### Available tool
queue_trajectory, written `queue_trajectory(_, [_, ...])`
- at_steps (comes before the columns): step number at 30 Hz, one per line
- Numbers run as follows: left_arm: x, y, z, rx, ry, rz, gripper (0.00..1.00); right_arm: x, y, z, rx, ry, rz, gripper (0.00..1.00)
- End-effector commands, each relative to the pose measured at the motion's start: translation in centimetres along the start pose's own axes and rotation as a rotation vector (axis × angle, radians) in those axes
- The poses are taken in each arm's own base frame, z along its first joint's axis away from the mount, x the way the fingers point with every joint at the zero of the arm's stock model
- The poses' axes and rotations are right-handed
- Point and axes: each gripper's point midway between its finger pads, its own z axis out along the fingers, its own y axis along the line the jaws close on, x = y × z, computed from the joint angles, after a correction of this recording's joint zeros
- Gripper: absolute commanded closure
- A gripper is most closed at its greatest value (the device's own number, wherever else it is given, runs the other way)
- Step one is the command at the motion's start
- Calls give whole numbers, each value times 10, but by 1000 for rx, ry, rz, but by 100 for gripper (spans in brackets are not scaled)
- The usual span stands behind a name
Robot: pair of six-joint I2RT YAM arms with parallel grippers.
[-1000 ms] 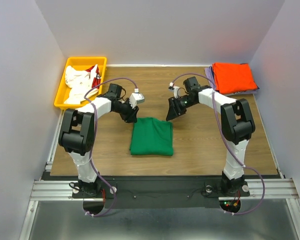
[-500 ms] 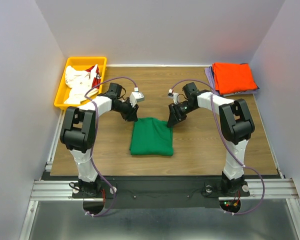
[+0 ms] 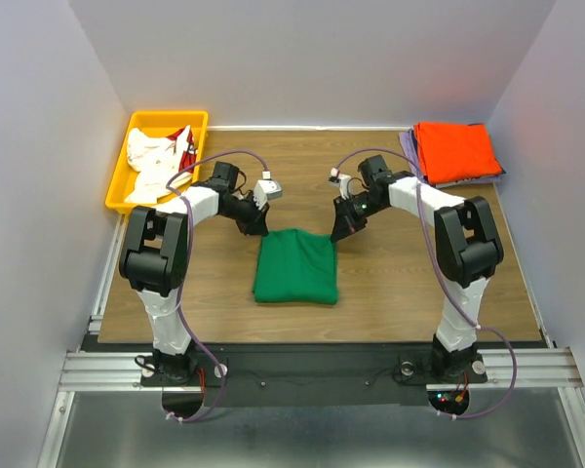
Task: Fold and stack the t-shirts
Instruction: Fold the tshirt
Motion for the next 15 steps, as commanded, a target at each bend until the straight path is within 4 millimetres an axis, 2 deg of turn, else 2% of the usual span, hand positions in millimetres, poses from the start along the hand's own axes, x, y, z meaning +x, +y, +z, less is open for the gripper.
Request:
queue_trajectory(1, [-15,5,-9,-8,-28,29,100,-31,18,-31,72,-75,-89,99])
queue_trajectory(5, [-16,8,-12,-26,-24,35,100,-27,13,-43,166,-64,-96,99])
queue_trajectory(8, [-18,14,-15,-56,-22,33,100,-19,-5,-43,244,-33,-91,99])
queue_trajectory(10, [-21,19,-19,-79,-33,34,100,-15,-20,-36,278,-4,-71,99])
queue_trajectory(11, [-22,21,-19,-89,-33,33,100,-22,-25,-35,292,-8,-74,99])
queue_trajectory(13, [-24,26,-21,-112,-36,33,100,-18,-44,-23,318,24,-40,99])
queue_trajectory(14, [-23,27,-21,-117,-37,26,100,-28,-46,-22,320,10,-45,99])
queue_trajectory(15, [-25,28,-21,-119,-44,28,100,-25,-53,-14,315,26,-23,99])
